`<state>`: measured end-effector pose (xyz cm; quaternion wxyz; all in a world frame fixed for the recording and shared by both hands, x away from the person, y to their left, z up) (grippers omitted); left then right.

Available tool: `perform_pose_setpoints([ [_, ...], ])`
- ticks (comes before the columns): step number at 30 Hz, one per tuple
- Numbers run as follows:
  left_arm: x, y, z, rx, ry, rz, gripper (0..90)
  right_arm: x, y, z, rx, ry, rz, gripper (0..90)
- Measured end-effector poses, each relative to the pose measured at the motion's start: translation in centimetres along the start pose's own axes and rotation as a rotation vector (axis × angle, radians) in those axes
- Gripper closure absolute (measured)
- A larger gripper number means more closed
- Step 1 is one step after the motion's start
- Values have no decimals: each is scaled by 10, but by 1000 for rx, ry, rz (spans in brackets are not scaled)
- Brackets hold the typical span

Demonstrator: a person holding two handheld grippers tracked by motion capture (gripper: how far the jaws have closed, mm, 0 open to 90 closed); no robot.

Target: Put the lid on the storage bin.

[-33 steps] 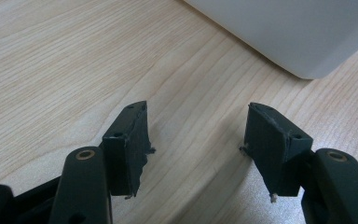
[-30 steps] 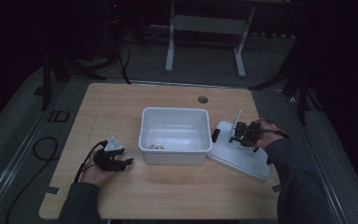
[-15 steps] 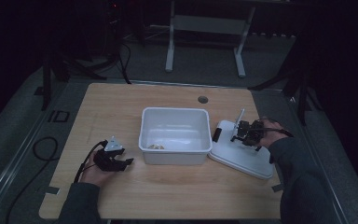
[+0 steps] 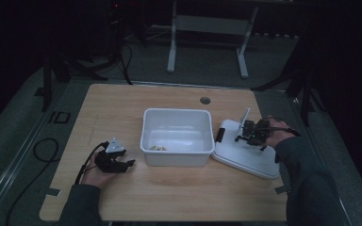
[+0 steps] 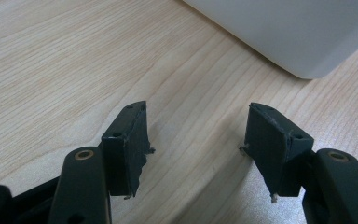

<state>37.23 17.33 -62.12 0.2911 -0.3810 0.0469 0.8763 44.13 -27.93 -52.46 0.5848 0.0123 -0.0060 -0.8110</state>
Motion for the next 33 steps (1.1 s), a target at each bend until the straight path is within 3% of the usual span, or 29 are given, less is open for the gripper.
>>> perform_pose_setpoints([
  [33,0,1,0,0,-1,1,385,5,1,38,26,20,34,844],
])
Point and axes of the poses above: each handheld gripper's, and its own axes: z roughly backward along the jaws, x roughly out of its underside, y roughly to its right, the point moved 9 cm from there along -z, roughly forward along the jaws, and after that the axes turned 12 degrees about -x, right-handed, at the moved point
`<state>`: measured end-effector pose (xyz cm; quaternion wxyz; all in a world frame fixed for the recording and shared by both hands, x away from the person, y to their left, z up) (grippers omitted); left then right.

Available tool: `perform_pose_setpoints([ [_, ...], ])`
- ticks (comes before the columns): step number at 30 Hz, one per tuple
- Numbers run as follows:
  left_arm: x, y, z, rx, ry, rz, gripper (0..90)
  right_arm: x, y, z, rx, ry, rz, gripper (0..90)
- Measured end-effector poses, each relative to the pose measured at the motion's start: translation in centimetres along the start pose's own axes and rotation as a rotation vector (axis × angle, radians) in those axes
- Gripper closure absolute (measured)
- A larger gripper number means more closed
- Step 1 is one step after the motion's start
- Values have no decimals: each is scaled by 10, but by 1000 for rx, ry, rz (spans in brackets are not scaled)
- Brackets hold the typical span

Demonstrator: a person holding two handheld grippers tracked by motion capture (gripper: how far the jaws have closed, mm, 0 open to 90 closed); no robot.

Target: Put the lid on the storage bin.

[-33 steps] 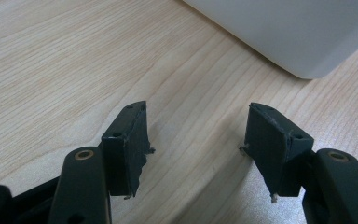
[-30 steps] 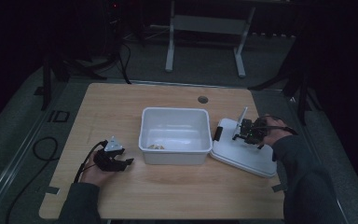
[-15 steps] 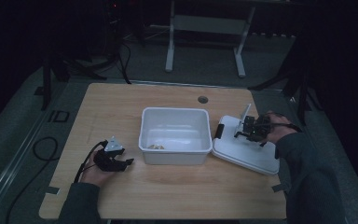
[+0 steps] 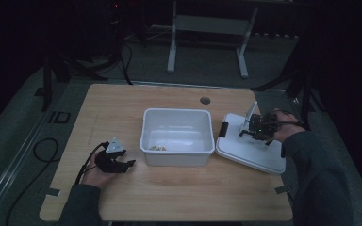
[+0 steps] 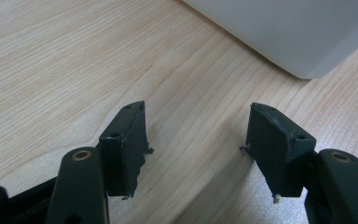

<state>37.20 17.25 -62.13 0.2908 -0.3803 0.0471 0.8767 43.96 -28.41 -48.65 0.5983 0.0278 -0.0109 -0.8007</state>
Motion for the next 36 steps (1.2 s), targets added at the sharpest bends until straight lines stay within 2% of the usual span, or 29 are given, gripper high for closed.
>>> perform_pose_setpoints([
  [36,0,0,0,0,0,0,384,-1,-3,34,7,16,42,845],
])
Point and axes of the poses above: each handheld gripper's, and its own axes: z roughly backward along the jaws, x roughly out of its underside, y roughly to its right, the point moved 9 cm from there along -z, roughly forward along the jaws, and after that the axes turned 12 degrees about -x, right-handed, at the moved point
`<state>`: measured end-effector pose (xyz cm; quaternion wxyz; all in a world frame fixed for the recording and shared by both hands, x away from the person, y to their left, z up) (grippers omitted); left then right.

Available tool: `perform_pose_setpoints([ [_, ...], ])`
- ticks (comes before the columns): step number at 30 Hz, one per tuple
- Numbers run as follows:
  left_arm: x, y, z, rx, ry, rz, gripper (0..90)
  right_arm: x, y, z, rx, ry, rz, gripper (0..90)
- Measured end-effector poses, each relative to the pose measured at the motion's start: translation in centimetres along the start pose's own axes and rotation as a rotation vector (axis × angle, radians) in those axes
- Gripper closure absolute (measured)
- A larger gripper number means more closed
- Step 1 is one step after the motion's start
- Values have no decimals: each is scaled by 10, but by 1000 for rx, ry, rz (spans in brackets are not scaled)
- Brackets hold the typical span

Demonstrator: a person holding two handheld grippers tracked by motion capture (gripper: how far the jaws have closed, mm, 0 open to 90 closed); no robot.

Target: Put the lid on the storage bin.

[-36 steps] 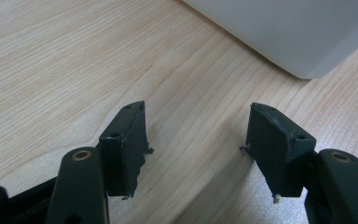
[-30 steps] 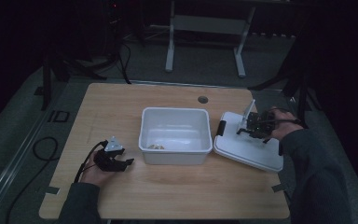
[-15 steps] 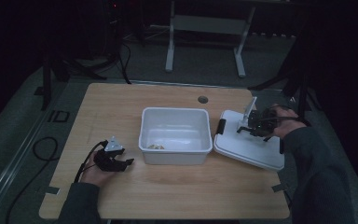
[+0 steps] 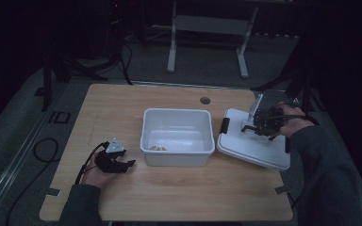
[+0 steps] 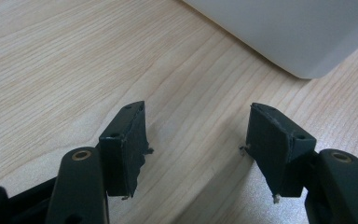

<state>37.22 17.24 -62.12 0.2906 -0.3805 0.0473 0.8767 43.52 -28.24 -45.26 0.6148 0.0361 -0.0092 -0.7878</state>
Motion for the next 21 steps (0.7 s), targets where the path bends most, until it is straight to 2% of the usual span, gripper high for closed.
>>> perform_pose_setpoints([
  [21,0,0,0,1,-1,-1,383,-2,0,18,5,12,15,845],
])
Point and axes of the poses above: each handheld gripper's, and its own axes: z roughly backward along the jaws, x roughly out of its underside, y roughly to its right, the point moved 9 cm from there along -z, roughly forward along the jaws, and after that the axes turned 12 degrees about -x, right-handed, at the moved point
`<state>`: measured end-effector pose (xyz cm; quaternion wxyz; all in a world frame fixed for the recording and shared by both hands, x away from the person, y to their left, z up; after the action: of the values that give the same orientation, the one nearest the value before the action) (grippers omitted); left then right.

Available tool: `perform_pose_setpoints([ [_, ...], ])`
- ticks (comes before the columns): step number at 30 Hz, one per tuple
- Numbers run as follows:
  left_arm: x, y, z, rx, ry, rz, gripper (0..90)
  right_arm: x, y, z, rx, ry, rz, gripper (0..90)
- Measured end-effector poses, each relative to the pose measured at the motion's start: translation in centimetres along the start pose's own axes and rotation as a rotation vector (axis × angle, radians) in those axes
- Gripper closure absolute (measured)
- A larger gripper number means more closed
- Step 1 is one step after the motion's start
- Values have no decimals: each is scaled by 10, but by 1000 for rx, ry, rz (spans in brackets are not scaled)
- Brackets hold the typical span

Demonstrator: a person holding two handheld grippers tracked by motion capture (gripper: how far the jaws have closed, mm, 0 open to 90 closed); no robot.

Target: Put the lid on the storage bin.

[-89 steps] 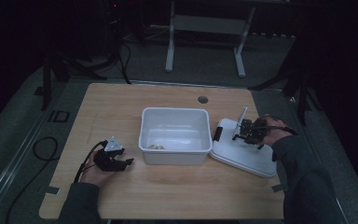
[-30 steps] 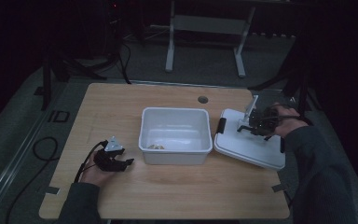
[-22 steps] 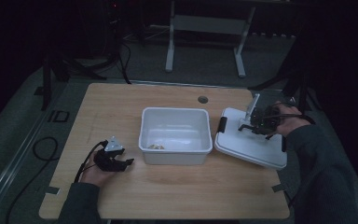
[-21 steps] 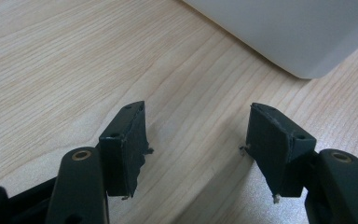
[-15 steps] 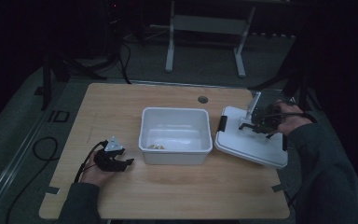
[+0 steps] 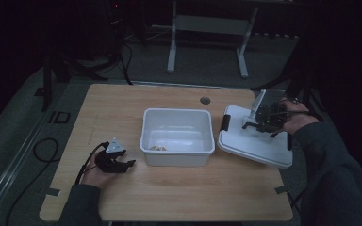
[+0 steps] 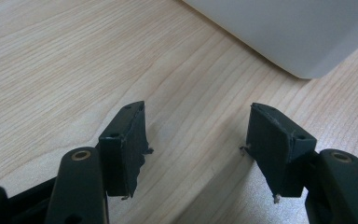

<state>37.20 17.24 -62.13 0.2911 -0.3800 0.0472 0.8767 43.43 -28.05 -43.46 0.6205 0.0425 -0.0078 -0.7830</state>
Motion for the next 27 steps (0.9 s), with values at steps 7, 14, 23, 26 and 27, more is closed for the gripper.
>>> perform_pose_setpoints([
  [7,0,0,0,1,1,1,381,-4,0,5,1,9,7,844],
  [14,0,0,0,1,0,-1,380,-8,-1,11,4,9,18,845],
  [23,0,0,0,0,1,0,379,-14,-3,17,6,12,31,845],
  [26,0,0,0,0,1,1,380,-16,-4,18,5,15,33,845],
  [27,0,0,0,0,2,0,379,-17,-4,19,5,15,36,845],
])
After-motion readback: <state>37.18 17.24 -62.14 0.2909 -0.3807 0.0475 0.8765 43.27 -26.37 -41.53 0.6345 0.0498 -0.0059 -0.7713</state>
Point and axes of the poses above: each handheld gripper's, and its own axes: z roughly backward along the jaws, x roughly out of its underside, y roughly to its right, the point moved 9 cm from there along -z, roughly forward along the jaws, and after that the axes turned 12 degrees about -x, right-handed, at the moved point
